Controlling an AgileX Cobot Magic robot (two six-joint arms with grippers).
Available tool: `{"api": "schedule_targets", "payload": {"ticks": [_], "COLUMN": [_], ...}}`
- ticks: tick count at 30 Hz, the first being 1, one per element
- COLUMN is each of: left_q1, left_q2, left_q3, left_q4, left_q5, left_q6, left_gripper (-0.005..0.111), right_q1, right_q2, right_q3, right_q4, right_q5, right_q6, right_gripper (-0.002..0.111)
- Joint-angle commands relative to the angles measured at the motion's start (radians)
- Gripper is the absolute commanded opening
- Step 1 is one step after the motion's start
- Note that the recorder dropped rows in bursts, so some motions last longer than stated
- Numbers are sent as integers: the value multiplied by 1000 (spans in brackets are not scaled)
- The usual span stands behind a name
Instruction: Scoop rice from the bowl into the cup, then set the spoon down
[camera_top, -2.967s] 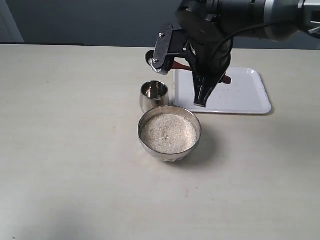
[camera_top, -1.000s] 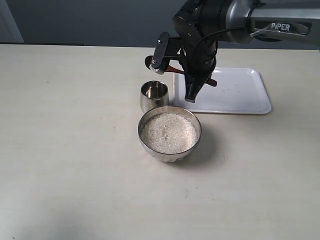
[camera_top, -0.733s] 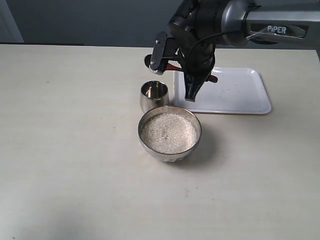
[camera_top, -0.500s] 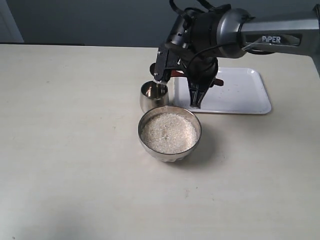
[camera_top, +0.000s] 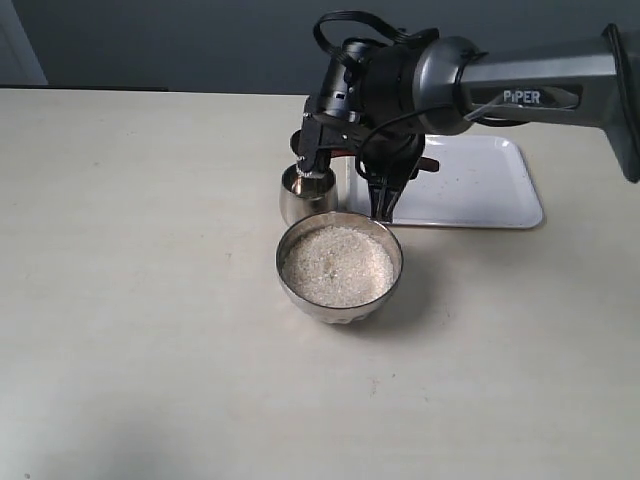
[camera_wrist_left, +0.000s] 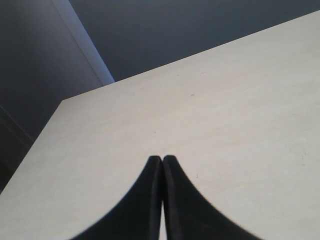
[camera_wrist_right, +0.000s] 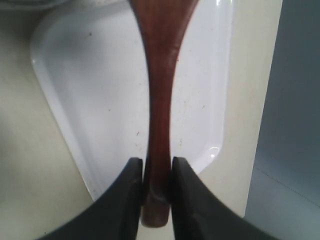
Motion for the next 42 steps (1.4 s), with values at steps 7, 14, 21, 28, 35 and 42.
{"api": "schedule_targets", "payload": {"ticks": [7,14,21,28,35,42], "left_q1": [-11,-11,-11,-11,-11,-11], "left_q2": [-3,-3,-3,-3,-3,-3], "left_q3": [2,2,2,2,2,2], "left_q4": [-2,-2,-2,-4,-4,-4], "left_q5": [-3,-3,-3,-3,-3,-3], "left_q6": [-3,-3,-3,-3,-3,-3], "left_gripper": [0,0,0,0,0,0], "right_q1": [9,9,20,54,60,60], "right_q2": [38,38,38,38,38,38], "right_q3": [6,6,6,24,127,129], "right_q4": [-76,-116,-132,-165,-269,-294], "right_q5": [4,20,30,29,28,19], "right_q6": [98,151,198,218,298,300], "right_gripper": [-1,-1,-1,-1,-1,-1]}}
